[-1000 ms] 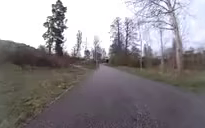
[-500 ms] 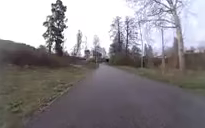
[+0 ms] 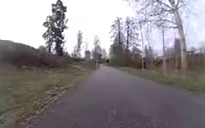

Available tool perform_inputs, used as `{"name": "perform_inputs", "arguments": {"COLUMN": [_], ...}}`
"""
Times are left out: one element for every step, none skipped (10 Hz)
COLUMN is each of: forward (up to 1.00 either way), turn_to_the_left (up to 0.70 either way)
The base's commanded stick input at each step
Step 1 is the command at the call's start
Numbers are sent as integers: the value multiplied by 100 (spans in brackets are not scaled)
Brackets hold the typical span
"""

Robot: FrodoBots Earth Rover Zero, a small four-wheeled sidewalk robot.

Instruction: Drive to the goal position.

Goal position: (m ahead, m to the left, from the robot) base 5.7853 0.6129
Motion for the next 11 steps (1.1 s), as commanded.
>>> {"name": "perform_inputs", "arguments": {"forward": [70,70,70,70,70,70,70,70,70,70,70], "turn_to_the_left": [0,0,0,0,0,0,0,0,0,0,0]}}
